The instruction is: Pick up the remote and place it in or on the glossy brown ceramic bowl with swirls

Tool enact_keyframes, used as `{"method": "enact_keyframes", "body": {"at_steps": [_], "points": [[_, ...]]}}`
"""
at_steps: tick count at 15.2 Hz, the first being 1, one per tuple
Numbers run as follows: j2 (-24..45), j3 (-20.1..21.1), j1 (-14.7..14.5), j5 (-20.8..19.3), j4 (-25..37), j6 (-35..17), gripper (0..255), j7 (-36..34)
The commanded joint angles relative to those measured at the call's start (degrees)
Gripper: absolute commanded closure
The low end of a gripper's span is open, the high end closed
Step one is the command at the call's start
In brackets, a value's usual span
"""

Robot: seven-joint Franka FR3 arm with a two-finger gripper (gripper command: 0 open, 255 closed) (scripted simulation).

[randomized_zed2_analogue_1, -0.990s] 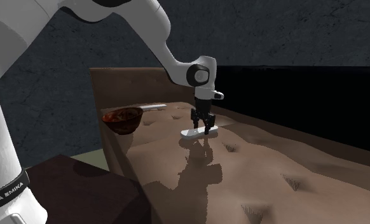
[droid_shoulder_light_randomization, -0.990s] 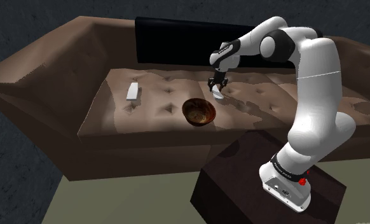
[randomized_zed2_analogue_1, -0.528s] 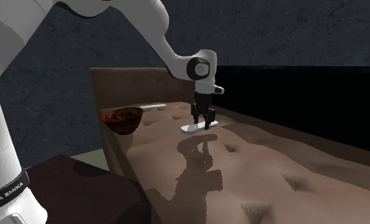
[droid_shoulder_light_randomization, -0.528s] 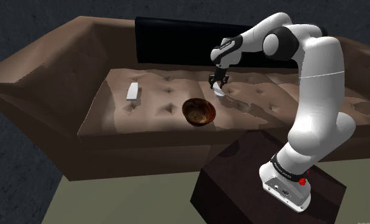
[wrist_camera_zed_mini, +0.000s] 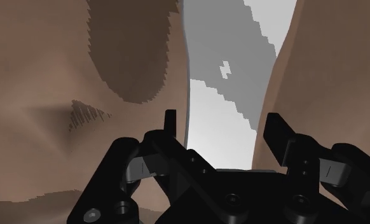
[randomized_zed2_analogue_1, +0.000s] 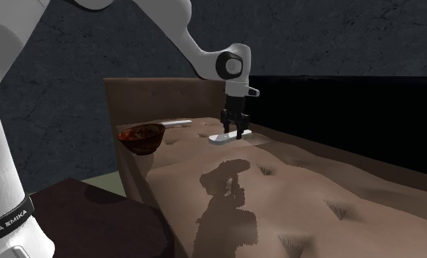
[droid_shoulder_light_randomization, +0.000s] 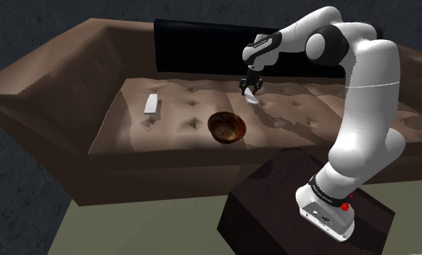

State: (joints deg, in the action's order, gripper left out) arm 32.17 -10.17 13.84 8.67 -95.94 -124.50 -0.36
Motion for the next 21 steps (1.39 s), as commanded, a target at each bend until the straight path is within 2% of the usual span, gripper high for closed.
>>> {"method": "enact_keyframes", "body": {"at_steps": [1,21], "points": [[-0.8,-0.1,-0.1,-0.2,0.3,1.1,255,-0.2],[-7.2,-1.0,-0.5,-1.8,6.4,13.4,255,-1.5]]}}
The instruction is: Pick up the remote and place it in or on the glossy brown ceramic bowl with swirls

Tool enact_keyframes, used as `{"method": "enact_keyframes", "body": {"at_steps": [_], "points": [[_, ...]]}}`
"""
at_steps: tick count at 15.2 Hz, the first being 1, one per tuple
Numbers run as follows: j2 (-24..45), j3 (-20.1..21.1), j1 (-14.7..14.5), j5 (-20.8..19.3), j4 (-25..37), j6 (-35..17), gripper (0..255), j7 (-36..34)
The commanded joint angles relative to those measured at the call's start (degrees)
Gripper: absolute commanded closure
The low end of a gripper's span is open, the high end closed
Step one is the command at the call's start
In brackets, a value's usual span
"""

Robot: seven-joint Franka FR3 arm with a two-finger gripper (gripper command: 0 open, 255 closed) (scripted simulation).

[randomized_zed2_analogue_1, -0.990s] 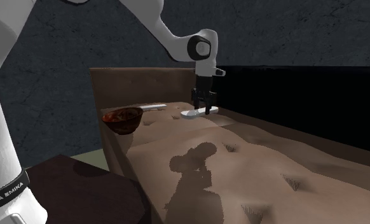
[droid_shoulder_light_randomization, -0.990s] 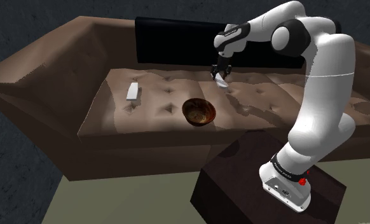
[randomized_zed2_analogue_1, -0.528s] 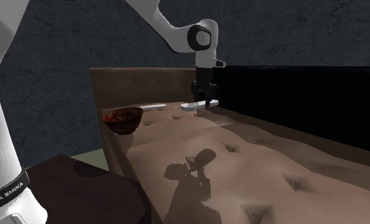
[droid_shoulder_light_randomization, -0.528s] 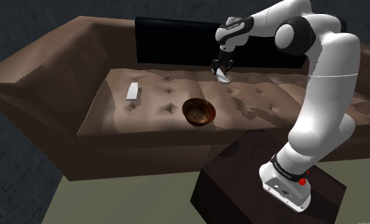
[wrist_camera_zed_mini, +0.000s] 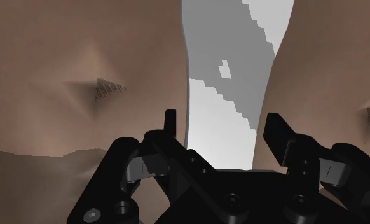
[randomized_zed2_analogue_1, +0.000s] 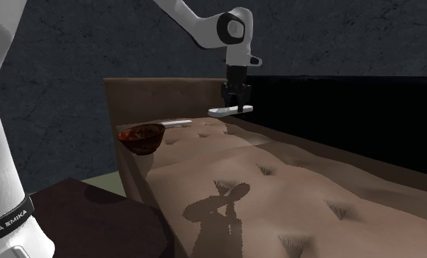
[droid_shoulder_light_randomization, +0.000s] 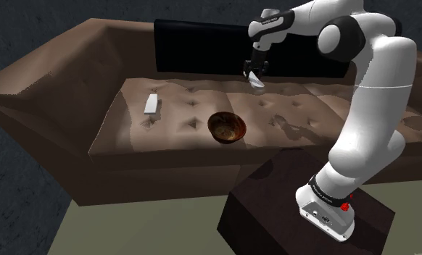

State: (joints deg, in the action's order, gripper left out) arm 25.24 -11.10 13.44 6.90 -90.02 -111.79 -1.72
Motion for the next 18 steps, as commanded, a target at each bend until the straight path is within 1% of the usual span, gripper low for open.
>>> {"method": "enact_keyframes", "body": {"at_steps": [1,5,9,13,18], "points": [[-0.3,0.0,-0.1,-0.1,0.6,0.9,255,-0.1],[-7.2,0.7,-3.5,-1.3,-9.4,-2.5,255,-4.0],[-13.2,2.0,-6.5,-2.5,-17.7,-5.1,255,-8.3],[-18.6,3.6,-9.4,-3.3,-24.7,-7.0,255,-13.0],[-24.4,6.4,-12.7,-3.9,-31.8,-8.7,255,-19.3]]}}
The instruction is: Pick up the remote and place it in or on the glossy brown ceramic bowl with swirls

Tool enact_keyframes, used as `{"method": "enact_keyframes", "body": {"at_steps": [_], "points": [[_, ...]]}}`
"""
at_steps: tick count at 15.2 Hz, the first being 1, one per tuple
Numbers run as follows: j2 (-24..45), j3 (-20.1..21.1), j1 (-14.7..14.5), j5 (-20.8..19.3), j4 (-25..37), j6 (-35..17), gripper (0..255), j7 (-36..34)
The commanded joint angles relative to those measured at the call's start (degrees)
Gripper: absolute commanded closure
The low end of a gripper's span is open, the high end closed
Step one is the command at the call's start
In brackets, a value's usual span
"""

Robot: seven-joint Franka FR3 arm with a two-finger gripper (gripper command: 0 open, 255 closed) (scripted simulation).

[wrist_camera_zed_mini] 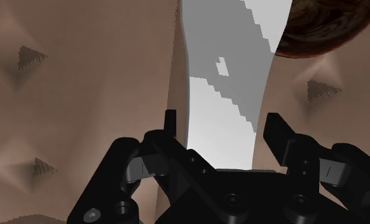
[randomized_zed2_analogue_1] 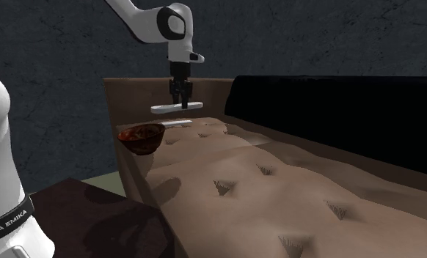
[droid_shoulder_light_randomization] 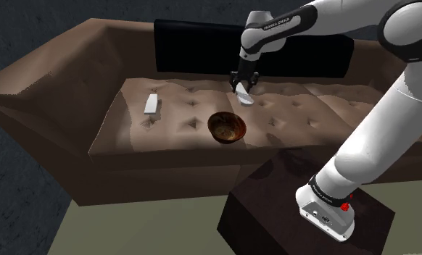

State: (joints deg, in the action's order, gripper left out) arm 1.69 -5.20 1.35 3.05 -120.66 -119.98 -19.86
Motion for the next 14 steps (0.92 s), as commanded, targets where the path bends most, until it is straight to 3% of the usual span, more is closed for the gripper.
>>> {"method": "enact_keyframes", "body": {"at_steps": [1,10,14], "points": [[-1.8,1.1,-1.2,-0.1,-2.4,-0.7,255,-2.4],[-9.3,8.1,-7.4,1.0,-10.8,-2.3,255,-15.0],[-7.8,8.2,-7.4,1.0,-12.5,-5.4,255,-14.9]]}}
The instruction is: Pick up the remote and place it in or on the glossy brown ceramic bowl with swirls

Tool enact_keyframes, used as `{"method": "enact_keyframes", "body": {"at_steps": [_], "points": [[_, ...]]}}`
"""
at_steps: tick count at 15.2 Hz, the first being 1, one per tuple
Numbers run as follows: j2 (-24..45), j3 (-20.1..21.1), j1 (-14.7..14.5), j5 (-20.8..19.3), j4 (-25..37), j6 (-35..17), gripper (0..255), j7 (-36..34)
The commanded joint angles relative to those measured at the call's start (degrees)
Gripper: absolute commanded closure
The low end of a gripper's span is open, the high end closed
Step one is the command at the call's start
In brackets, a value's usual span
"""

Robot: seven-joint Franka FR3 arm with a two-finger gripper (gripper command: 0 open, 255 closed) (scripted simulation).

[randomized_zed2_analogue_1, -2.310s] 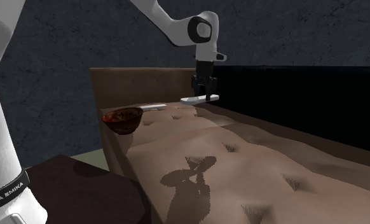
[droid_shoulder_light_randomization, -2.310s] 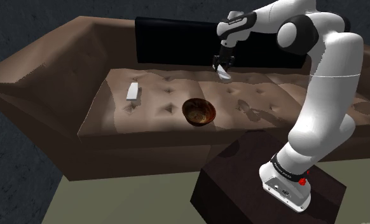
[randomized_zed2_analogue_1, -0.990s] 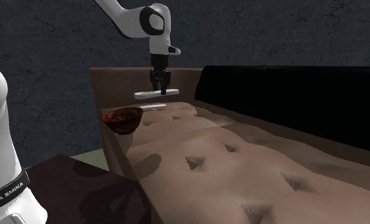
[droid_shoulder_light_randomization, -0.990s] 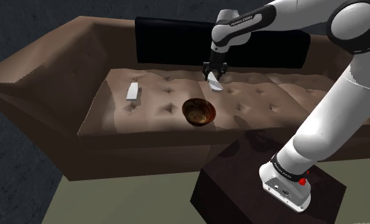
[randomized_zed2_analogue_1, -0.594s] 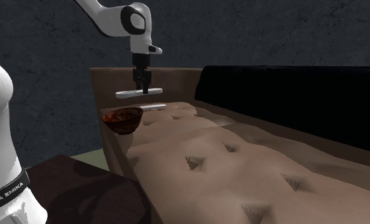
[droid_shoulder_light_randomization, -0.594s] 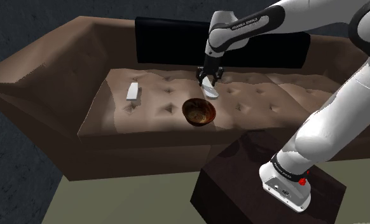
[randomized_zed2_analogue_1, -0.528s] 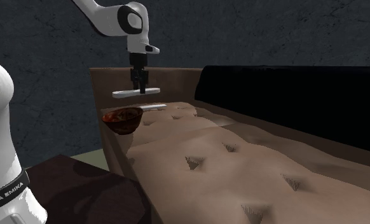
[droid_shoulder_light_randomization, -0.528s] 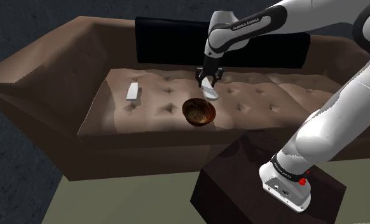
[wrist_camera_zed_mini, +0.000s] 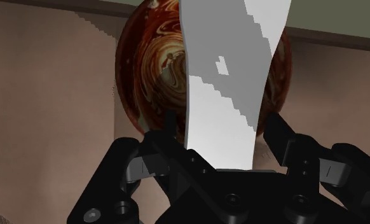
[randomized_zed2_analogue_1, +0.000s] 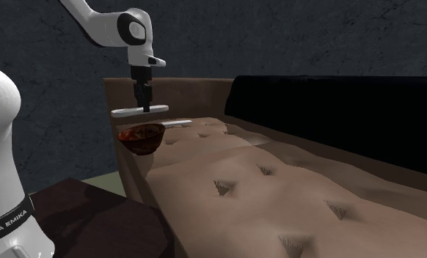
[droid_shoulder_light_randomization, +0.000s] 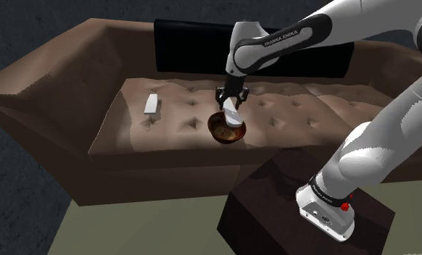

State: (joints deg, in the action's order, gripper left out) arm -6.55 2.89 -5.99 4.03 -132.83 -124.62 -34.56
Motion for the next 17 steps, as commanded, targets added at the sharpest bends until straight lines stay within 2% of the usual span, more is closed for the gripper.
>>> {"method": "enact_keyframes", "body": {"at_steps": [1,11,17], "points": [[0.8,0.1,-0.1,0.1,-0.7,-1.6,255,-0.1],[5.6,0.2,-0.2,0.2,-3.8,-9.4,255,0.2],[5.6,0.2,-0.2,0.2,-3.8,-9.4,255,0.2]]}}
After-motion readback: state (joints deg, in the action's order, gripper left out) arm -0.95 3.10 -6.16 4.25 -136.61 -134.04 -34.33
